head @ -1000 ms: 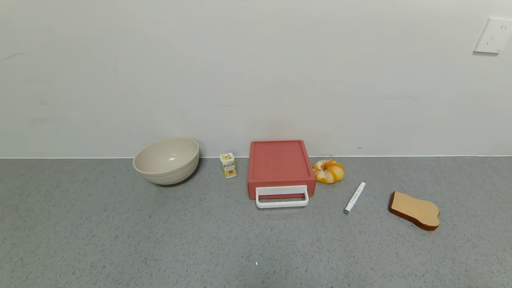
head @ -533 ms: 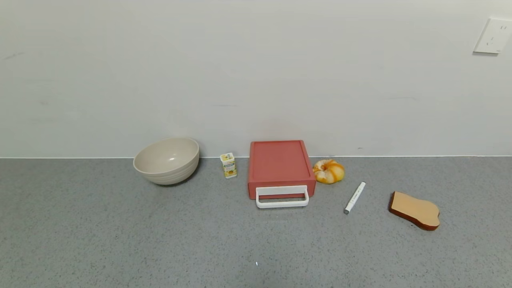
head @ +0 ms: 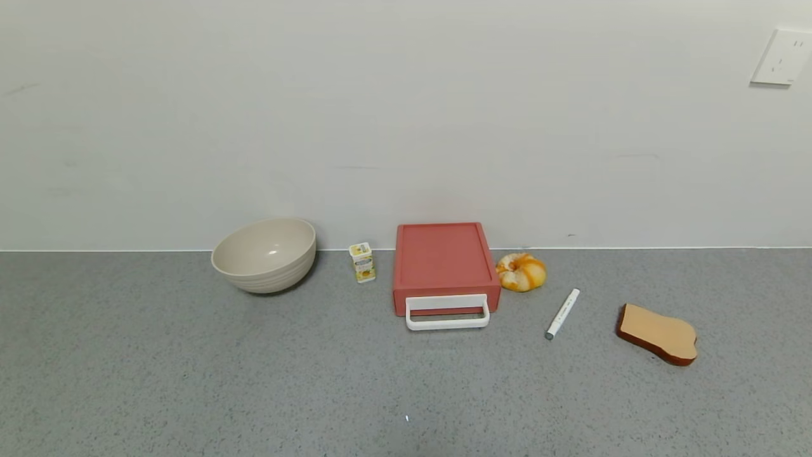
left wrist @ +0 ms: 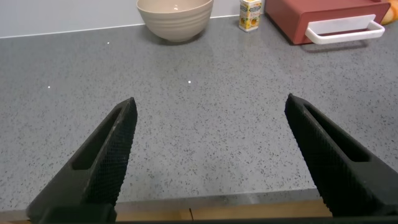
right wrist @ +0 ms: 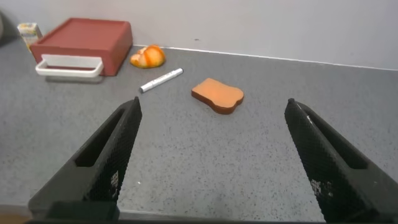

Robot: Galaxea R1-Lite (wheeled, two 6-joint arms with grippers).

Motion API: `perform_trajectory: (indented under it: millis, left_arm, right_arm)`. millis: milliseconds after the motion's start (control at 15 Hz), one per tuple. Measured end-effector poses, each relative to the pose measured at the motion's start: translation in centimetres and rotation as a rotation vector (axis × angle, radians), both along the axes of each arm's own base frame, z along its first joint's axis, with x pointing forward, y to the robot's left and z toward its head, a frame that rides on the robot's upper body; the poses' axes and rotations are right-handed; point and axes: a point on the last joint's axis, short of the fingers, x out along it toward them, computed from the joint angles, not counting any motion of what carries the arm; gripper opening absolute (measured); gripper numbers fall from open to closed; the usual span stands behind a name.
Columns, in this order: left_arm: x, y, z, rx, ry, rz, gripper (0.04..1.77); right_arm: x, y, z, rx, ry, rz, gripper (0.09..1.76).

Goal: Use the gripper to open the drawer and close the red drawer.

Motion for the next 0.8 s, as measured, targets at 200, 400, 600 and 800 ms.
perform_trajectory:
  millis: [200,400,600,800]
  left_arm:
    - [0.0,0.0,0.0,0.0,0.0,0.0,1.72]
    - [0.0,0.0,0.0,0.0,0.0,0.0,1.72]
    - [0.0,0.0,0.0,0.0,0.0,0.0,1.72]
    - [0.0,0.0,0.0,-0.001,0.0,0.0,1.72]
  right_arm:
    - [1.1,0.0,-2.9,-0.019,0.013,0.0,1.7]
    - [1.9,0.0,-5.0,-0.022,0.04,0.001,1.7]
    - [2.0,0.0,-5.4,0.012,0.053,-0.003,1.7]
    - [2.0,0.0,-5.5,0.02,0.056,-0.004,1.7]
